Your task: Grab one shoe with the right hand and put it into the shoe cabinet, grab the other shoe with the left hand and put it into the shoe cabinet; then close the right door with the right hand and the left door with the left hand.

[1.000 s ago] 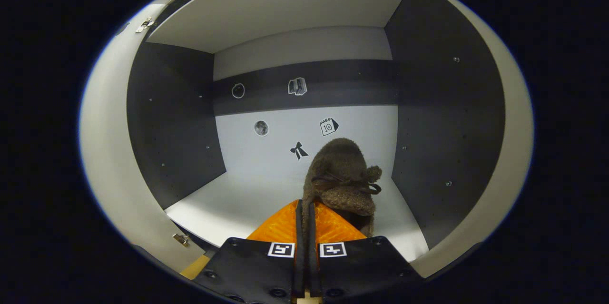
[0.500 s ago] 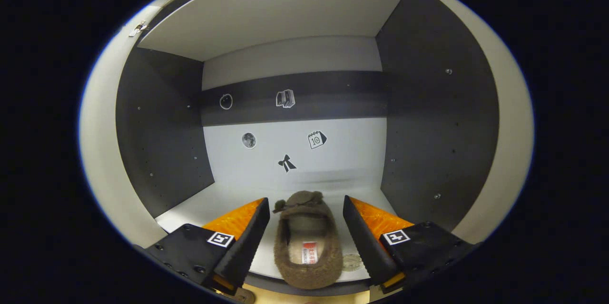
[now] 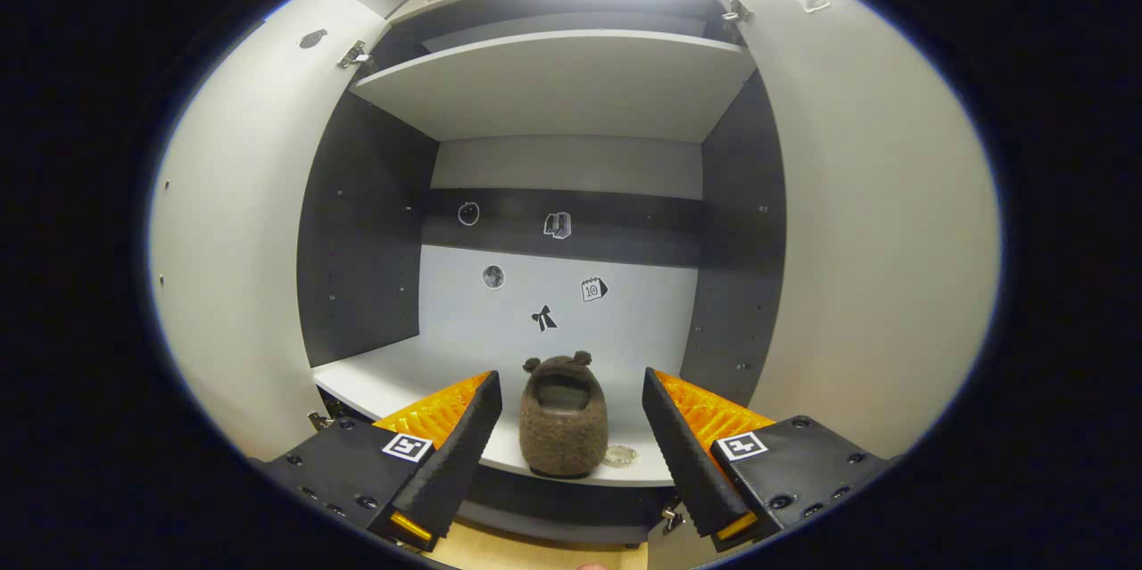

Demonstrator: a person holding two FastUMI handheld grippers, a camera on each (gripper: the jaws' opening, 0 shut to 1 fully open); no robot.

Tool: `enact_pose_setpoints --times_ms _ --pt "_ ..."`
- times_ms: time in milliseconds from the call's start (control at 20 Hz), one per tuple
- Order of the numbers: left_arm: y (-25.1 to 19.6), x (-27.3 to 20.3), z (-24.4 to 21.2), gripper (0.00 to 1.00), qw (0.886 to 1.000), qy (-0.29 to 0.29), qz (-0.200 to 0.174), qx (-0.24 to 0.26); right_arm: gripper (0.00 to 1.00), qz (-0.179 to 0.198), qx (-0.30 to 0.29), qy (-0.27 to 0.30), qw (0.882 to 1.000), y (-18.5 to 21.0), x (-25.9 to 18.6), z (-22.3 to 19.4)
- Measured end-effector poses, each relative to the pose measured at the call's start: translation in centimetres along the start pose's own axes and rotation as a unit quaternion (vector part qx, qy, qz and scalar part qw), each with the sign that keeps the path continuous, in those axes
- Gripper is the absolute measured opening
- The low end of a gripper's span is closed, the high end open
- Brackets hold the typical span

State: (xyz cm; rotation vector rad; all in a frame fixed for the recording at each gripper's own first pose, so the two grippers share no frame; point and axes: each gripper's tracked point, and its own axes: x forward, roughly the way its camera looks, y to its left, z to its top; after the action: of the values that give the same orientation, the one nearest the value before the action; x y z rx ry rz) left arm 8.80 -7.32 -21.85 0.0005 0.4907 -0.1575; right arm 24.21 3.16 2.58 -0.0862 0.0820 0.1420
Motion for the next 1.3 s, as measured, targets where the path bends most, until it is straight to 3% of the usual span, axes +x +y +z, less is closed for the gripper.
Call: enact_pose_setpoints --times_ms 400,500,800,1100,1150,1300 --pt "-0.8 2.3 -6.1 0.93 0.997 0.078 -0.012 -0.013 1.00 -0.005 0.012 0.002 1.000 -1.1 -6.5 -4.4" --pt "-0.8 2.9 -7.2 0.93 0.996 0.091 -0.012 -0.015 0.96 0.002 0.014 0.005 1.000 -0.7 -8.0 -5.5" --pt "-0.1 4.3 -11.2 0.93 0.988 0.153 -0.003 -0.011 0.98 0.013 0.033 0.019 0.999 0.6 -10.9 -7.0" --pt "0.4 5.6 -14.0 0.93 0.979 0.204 0.002 -0.024 0.98 0.026 0.045 0.073 0.996 2.0 -13.2 -11.0" --pt "0.3 5.7 -14.2 1.00 0.978 0.208 0.004 -0.028 0.98 0.028 0.049 0.085 0.995 2.2 -13.6 -11.7" --pt "-0.1 6.2 -14.7 0.75 0.974 0.221 -0.001 -0.040 0.98 0.034 0.060 0.109 0.992 2.9 -13.8 -12.8"
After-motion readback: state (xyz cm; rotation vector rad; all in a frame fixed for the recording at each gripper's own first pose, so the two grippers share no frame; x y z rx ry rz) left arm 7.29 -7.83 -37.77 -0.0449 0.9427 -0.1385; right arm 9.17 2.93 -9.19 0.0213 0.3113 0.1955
